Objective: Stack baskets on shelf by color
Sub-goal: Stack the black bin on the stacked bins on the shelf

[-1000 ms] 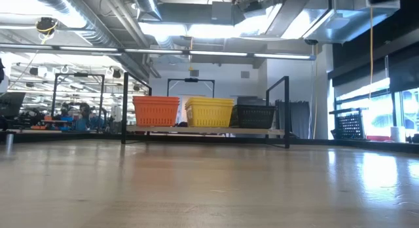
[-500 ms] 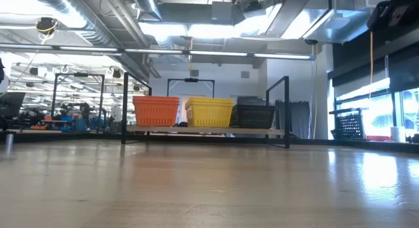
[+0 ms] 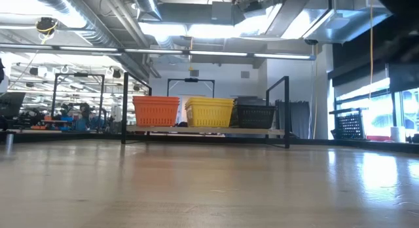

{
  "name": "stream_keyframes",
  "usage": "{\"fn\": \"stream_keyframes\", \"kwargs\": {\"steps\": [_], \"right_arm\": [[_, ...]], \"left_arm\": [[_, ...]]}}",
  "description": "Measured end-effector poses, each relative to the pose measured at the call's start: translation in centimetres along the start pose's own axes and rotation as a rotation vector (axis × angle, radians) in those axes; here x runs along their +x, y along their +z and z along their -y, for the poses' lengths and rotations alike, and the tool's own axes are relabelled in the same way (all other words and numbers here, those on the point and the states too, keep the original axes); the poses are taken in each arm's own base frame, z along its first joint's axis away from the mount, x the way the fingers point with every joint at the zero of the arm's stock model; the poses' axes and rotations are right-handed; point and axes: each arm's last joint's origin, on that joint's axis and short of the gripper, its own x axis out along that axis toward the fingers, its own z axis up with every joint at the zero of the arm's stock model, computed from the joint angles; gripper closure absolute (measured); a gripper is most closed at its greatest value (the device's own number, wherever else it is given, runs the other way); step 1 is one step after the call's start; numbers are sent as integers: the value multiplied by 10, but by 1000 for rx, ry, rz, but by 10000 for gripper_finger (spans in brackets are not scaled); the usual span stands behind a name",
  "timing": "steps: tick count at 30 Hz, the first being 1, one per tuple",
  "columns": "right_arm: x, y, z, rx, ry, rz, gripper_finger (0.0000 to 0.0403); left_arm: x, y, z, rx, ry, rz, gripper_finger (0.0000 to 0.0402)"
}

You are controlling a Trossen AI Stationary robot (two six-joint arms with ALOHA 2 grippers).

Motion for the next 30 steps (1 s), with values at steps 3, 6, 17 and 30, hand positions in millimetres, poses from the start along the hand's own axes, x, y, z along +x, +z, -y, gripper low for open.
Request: {"fn": "stream_keyframes", "kwargs": {"steps": [3,6,17,30], "right_arm": [[11,-1,3,-3,53,1,318],[18,-3,6,-8,61,6,318],[30,-12,7,-56,54,-28,318],[30,-11,7,-95,10,-1,318]], "left_arm": [[0,0,0,2,1,-3,347],[0,0,0,3,1,-4,347],[0,0,0,2,2,-3,347],[0,0,0,2,1,-3,347]]}}
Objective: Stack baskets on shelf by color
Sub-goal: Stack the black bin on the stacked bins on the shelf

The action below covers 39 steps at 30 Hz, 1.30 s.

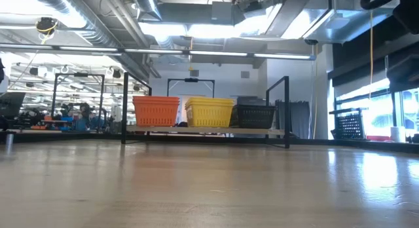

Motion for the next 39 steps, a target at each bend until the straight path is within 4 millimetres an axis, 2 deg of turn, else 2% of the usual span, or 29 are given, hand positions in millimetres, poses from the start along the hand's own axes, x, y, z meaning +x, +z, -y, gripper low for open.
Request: {"fn": "stream_keyframes", "kwargs": {"steps": [9,29,32,36,39], "right_arm": [[3,0,-5,-17,21,3,318],[48,16,5,20,-61,-76,318],[52,18,6,26,-63,-72,333],[49,21,11,101,-53,-74,389],[40,30,15,136,-7,-71,395]], "left_arm": [[0,0,0,0,0,0,347],[0,0,0,1,0,0,347],[0,0,0,1,0,0,347],[0,0,0,1,0,0,347],[0,0,0,1,0,1,347]]}}
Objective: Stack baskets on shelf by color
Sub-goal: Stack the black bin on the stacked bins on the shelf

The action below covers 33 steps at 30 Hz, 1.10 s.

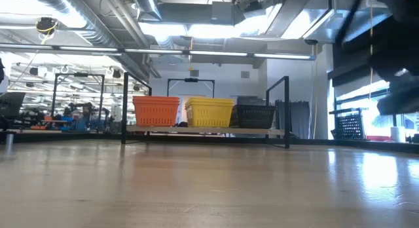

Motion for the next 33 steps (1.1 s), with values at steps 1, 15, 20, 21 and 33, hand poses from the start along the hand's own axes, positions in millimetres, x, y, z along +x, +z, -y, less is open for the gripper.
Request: {"fn": "stream_keyframes", "kwargs": {"steps": [1,15,20,21,33], "right_arm": [[-4,3,1,13,8,1,397],[-129,40,16,57,-76,22,402],[-192,39,32,56,-249,83,402],[-205,39,37,60,-287,109,403],[-333,30,137,-150,-737,460,403]], "left_arm": [[0,0,0,0,0,0,347],[0,0,0,52,0,0,347],[0,0,0,66,0,0,347],[0,0,0,77,0,0,347],[5,11,-11,15,41,82,347]]}}
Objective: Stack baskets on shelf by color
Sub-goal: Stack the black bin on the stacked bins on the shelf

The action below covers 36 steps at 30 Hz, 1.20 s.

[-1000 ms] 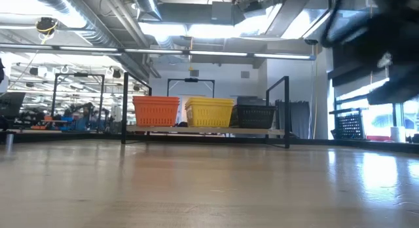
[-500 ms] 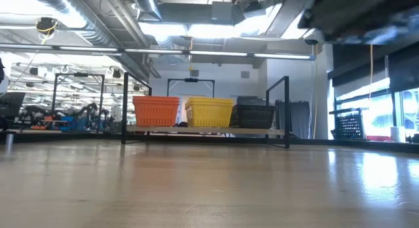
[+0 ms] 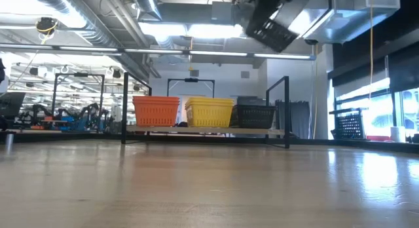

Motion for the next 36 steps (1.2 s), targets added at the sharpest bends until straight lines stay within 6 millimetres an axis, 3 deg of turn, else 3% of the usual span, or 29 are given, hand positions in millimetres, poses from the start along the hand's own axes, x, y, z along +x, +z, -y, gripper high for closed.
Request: {"fn": "stream_keyframes", "kwargs": {"steps": [6,14,23,36], "right_arm": [[16,-14,63,-58,-145,87,403],[74,-32,102,-108,-103,-31,403],[121,-39,112,-146,-33,-113,403],[143,-40,111,-151,15,-145,403]], "left_arm": [[4,5,-15,-39,64,39,347],[16,8,-34,-82,146,23,347],[17,9,-46,-123,196,26,347],[18,8,-50,-133,211,22,347]]}}
